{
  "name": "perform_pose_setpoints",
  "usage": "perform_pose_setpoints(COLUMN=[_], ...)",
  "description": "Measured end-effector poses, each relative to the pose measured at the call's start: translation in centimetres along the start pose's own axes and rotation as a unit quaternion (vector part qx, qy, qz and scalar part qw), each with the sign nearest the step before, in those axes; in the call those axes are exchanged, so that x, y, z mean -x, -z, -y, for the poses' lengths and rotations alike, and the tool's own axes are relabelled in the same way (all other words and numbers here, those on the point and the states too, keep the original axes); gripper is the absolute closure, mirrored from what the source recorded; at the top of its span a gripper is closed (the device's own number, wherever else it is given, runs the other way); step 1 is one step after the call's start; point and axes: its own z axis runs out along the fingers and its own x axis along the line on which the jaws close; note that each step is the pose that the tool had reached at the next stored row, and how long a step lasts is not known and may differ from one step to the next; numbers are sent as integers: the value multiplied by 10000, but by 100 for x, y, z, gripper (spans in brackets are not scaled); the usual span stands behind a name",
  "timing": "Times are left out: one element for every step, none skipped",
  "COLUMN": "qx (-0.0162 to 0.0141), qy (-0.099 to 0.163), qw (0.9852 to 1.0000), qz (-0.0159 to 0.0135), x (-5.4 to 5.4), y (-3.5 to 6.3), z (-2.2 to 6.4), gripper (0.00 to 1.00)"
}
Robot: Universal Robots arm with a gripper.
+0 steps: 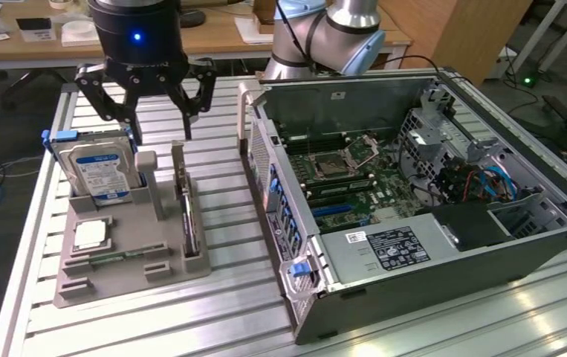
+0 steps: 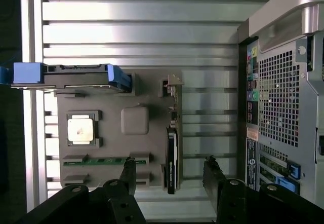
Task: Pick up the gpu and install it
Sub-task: 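Pick up the gpu and move the gpu toward the slot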
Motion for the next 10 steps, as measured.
perform_pose_setpoints(qx=[1, 1, 1, 1, 1, 1, 1, 1, 1, 1], qy=[-1, -1, -1, -1, -2, -1, -1, 0, 0, 5], qw=[10000, 10000, 10000, 10000, 10000, 10000, 10000, 10000, 10000, 10000], qz=[1, 1, 1, 1, 1, 1, 1, 1, 1, 1], x=[0, 0, 0, -1, -1, 0, 1, 3, 3, 3], y=[-9, -17, -25, -33, -42, -52, -66, -81, -98, -116], z=[10, 18, 21, 23, 24, 27, 30, 33, 35, 36], gripper=[35, 35, 35, 35, 35, 35, 35, 35, 35, 35])
